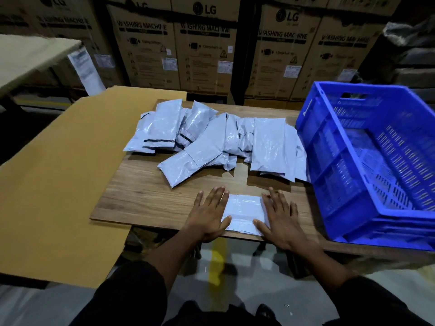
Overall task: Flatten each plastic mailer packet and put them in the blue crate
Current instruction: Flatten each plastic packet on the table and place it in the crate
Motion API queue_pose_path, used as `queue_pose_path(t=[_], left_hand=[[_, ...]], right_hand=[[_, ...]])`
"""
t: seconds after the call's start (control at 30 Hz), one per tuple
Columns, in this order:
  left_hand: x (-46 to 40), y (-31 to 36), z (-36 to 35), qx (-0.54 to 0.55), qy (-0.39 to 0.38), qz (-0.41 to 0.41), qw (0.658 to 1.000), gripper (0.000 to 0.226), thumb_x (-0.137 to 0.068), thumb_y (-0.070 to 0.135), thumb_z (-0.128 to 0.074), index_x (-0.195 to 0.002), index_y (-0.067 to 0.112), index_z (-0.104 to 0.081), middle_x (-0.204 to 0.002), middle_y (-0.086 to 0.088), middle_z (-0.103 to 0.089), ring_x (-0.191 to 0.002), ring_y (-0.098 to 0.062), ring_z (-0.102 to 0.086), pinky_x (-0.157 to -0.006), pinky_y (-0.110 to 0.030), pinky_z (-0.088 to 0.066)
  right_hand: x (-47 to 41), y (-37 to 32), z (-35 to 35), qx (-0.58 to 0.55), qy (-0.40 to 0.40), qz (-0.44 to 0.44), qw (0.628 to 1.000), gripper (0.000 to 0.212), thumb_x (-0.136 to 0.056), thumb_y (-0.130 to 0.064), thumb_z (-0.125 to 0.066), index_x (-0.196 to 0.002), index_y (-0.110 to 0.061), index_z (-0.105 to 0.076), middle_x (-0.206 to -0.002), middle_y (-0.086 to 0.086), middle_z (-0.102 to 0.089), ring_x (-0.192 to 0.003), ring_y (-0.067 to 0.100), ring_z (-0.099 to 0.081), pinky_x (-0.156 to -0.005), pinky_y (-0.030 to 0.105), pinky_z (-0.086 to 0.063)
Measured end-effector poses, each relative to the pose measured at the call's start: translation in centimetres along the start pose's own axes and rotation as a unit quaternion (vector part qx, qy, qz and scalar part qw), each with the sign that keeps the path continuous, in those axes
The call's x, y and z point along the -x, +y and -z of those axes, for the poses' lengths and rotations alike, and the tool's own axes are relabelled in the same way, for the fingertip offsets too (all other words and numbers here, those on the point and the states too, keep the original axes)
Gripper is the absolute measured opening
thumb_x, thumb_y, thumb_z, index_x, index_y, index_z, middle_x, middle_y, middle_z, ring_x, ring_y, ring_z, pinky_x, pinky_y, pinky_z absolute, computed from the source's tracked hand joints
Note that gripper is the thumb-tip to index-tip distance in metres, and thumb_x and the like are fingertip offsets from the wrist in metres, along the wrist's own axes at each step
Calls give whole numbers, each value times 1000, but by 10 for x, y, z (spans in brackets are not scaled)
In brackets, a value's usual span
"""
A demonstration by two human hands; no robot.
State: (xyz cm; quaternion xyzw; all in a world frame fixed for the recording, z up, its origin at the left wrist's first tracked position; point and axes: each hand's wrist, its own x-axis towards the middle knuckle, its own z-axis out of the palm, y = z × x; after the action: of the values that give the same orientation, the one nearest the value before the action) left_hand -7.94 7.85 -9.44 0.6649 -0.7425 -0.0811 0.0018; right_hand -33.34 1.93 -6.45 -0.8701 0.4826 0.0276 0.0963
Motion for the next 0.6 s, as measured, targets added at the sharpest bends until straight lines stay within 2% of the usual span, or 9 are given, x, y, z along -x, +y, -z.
queue_pose_path(t=[0.03, 0.1, 0.17, 0.3, 0.43, 0.5, 0.6], left_hand=[[0, 0, 1, 1, -2, 2, 1000, 80, -92, 61, -3, -159, 19, 12, -167, 1, 17, -153, -16, 16, -122, -52, 10], [-1, 0, 4, 0, -6, 3, 1000, 83, -88, 60, 1, -160, 19, 11, -168, 1, 17, -154, -17, 15, -122, -53, 10], [-1, 1, 6, 4, -15, 0, 1000, 84, -86, 59, 3, -160, 19, 10, -168, 1, 17, -154, -17, 15, -121, -55, 9], [-2, 1, 6, 3, -14, 0, 1000, 81, -89, 59, 1, -159, 20, 13, -166, 2, 22, -153, -18, 18, -120, -56, 11], [7, 6, -2, 27, 28, -15, 999, 88, -93, 70, 3, -160, 14, 11, -166, -2, 22, -152, -19, 22, -122, -53, 10], [13, 9, -5, 26, 75, -52, 995, 91, -95, 72, -3, -161, 8, -3, -169, -6, 8, -155, -22, 12, -123, -53, 2], [17, 9, -9, -12, 160, -104, 982, 80, -101, 64, -28, -154, 4, -32, -165, -13, -24, -153, -28, -17, -122, -51, -14]], right_hand=[[5, -3, 1, -3, 50, 36, 998, 72, -96, -63, -35, -155, -24, -18, -166, 3, 5, -153, 23, 8, -120, 58, -5], [15, -8, -4, 11, 131, 139, 981, 52, -94, -57, -48, -133, -22, -50, -159, 8, -28, -150, 27, -18, -116, 60, -20], [18, -13, -12, 27, 159, 197, 967, 37, -94, -54, -52, -112, -23, -61, -148, 7, -45, -145, 28, -31, -115, 58, -25], [17, -16, -22, 10, 176, 192, 965, 30, -98, -50, -51, -102, -25, -66, -141, 3, -53, -142, 28, -38, -111, 55, -30], [15, -17, -22, -7, 204, 189, 960, 17, -96, -40, -59, -94, -24, -67, -137, 1, -56, -140, 28, -39, -111, 54, -30], [11, -22, -20, -11, 212, 188, 959, 16, -95, -35, -57, -91, -23, -67, -136, 2, -58, -139, 30, -41, -110, 55, -31], [7, -26, -19, -15, 222, 185, 957, 21, -96, -32, -50, -90, -20, -67, -132, 4, -60, -134, 31, -46, -110, 56, -32]])
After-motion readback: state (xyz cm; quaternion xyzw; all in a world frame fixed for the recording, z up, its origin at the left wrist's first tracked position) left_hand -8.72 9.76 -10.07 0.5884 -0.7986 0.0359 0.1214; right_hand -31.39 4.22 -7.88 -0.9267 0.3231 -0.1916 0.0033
